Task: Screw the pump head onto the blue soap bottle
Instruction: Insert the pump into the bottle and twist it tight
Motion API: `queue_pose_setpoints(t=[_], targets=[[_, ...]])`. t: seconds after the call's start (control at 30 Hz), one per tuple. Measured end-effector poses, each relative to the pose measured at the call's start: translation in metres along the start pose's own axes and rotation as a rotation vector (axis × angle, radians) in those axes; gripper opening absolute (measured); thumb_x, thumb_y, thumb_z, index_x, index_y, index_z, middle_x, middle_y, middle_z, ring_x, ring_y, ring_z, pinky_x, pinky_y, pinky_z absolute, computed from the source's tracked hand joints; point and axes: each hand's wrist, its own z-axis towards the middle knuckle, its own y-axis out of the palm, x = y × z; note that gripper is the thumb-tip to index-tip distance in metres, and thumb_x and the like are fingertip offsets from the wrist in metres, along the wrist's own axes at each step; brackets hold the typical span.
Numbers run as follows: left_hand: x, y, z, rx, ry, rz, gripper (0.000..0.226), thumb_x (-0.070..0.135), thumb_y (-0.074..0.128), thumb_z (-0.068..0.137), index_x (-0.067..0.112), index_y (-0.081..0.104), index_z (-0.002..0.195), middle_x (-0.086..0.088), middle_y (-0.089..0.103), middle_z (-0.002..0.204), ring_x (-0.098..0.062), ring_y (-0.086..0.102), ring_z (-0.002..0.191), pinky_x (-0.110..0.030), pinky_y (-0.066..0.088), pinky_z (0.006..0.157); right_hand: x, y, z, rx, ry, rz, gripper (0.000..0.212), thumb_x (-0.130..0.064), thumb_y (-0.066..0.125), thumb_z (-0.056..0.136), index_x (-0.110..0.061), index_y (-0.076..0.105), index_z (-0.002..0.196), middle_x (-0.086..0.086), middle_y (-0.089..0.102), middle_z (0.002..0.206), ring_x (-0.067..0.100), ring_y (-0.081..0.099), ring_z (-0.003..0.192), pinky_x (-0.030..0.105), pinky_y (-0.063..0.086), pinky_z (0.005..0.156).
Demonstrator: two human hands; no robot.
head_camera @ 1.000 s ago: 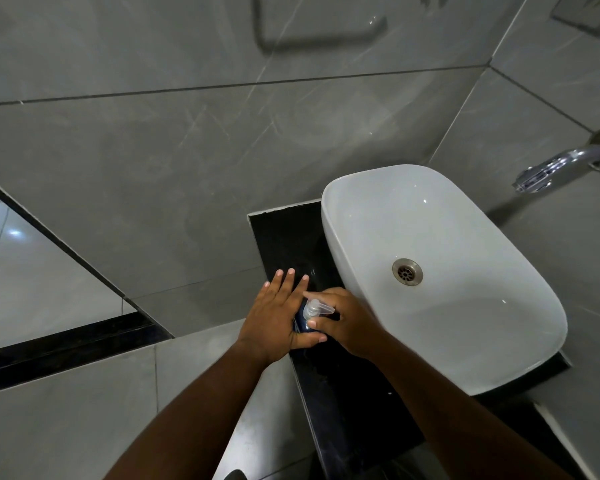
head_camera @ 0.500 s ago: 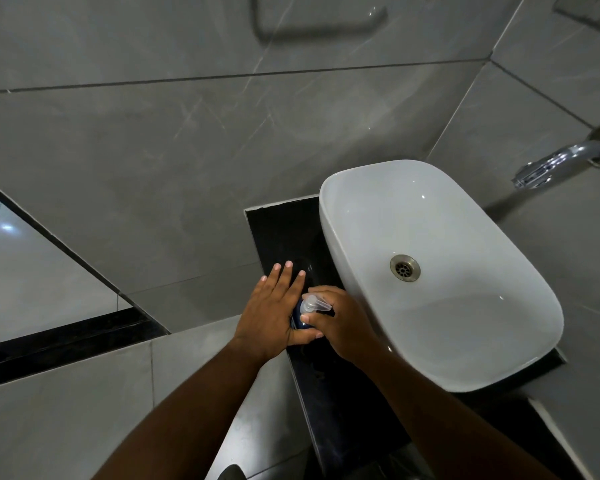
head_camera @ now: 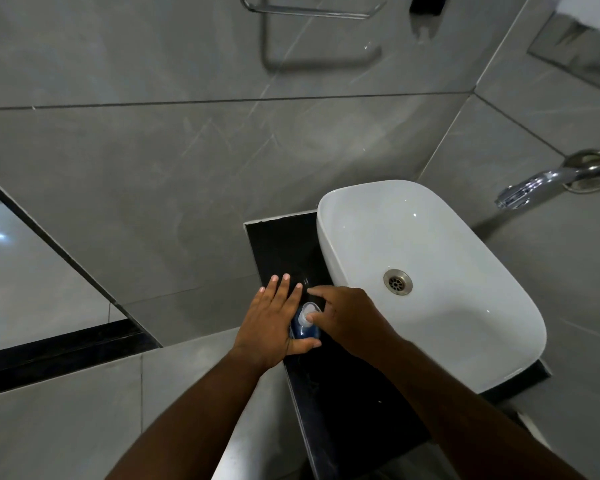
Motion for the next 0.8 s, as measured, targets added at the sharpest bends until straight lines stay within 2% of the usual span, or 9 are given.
queue_pose_setpoints(t=[0.07,0.2,0.3,0.4,0.57,0.67,0.73,0.77,0.8], targets=[[0.000,-0.001,0.000,0.010,0.002,-0.011,0.106,0.091,0.023,0.073,0.022,0.008,0.153,-0.002,-0.010,0.156,-0.020,-0.017,0.144,-0.040,-0.007,0.115,-0.010,0.004,-0.001,-0.030,-0.002,0.061,0.041,-0.025,0.053,0.095,-0.009,0.049,0.132,0.014,0.061,0.129,0.024,0.059,0.115,0.037,0.046,0.103],[0.000,-0.001,-0.001,0.012,-0.006,-0.027,0.107,0.093,0.021,0.072,0.023,0.011,0.152,-0.002,-0.008,0.157,-0.020,-0.016,0.145,-0.041,-0.006,0.116,-0.019,-0.003,-0.006,0.022,0.029,0.123,0.025,-0.010,0.046,0.095,-0.002,0.065,0.109,0.022,0.071,0.100,0.037,0.065,0.095,0.047,0.052,0.088],[-0.001,0.001,0.000,-0.002,-0.005,-0.012,0.105,0.091,0.028,0.073,0.025,0.007,0.152,-0.002,-0.011,0.157,-0.020,-0.019,0.143,-0.040,-0.009,0.115,-0.017,-0.013,0.000,-0.138,0.013,-0.007,0.033,-0.008,0.048,0.095,-0.002,0.055,0.127,0.022,0.062,0.125,0.032,0.059,0.114,0.037,0.044,0.100],[-0.002,0.002,0.000,0.002,-0.004,0.002,0.105,0.091,0.027,0.074,0.025,0.006,0.152,-0.001,-0.012,0.156,-0.020,-0.020,0.143,-0.038,-0.012,0.113,-0.018,-0.019,0.013,-0.354,0.051,-0.284,0.048,-0.020,0.052,0.096,-0.007,0.039,0.140,0.015,0.047,0.142,0.029,0.047,0.127,0.034,0.034,0.111],[-0.002,0.002,0.000,0.007,-0.003,-0.020,0.104,0.090,0.027,0.074,0.025,0.005,0.152,0.000,-0.012,0.156,-0.019,-0.020,0.143,-0.038,-0.012,0.113,-0.008,-0.011,0.016,-0.373,0.009,-0.268,0.051,-0.019,0.050,0.097,-0.001,0.033,0.141,0.019,0.034,0.151,0.030,0.036,0.137,0.033,0.027,0.112],[-0.001,0.001,0.000,0.003,-0.003,-0.039,0.103,0.089,0.031,0.075,0.025,0.005,0.152,-0.002,-0.010,0.158,-0.019,-0.021,0.142,-0.037,-0.013,0.113,-0.007,-0.006,0.014,-0.216,0.025,-0.126,0.043,-0.027,0.048,0.095,0.006,0.055,0.122,0.029,0.057,0.124,0.041,0.052,0.117,0.043,0.042,0.099],[0.000,0.000,0.000,0.002,-0.004,-0.052,0.103,0.087,0.034,0.075,0.025,0.006,0.152,-0.004,-0.006,0.160,-0.019,-0.019,0.142,-0.039,-0.011,0.114,-0.002,0.000,0.014,-0.264,0.060,-0.029,0.063,-0.034,0.037,0.096,0.017,0.039,0.131,0.037,0.044,0.137,0.043,0.045,0.126,0.040,0.033,0.106],[0.000,-0.001,0.000,-0.004,-0.005,-0.055,0.103,0.087,0.034,0.076,0.025,0.006,0.153,-0.005,-0.005,0.161,-0.019,-0.019,0.142,-0.040,-0.009,0.114,0.001,0.002,0.013,-0.260,0.051,-0.004,0.060,-0.029,0.042,0.096,0.015,0.033,0.136,0.035,0.043,0.139,0.040,0.047,0.125,0.038,0.033,0.107],[0.000,-0.001,-0.001,-0.009,-0.006,-0.056,0.103,0.087,0.034,0.075,0.025,0.006,0.153,-0.006,-0.004,0.161,-0.020,-0.019,0.142,-0.041,-0.008,0.115,0.005,0.004,0.012,-0.200,0.024,0.007,0.055,-0.025,0.052,0.095,0.006,0.037,0.138,0.029,0.053,0.133,0.035,0.056,0.112,0.034,0.041,0.099]])
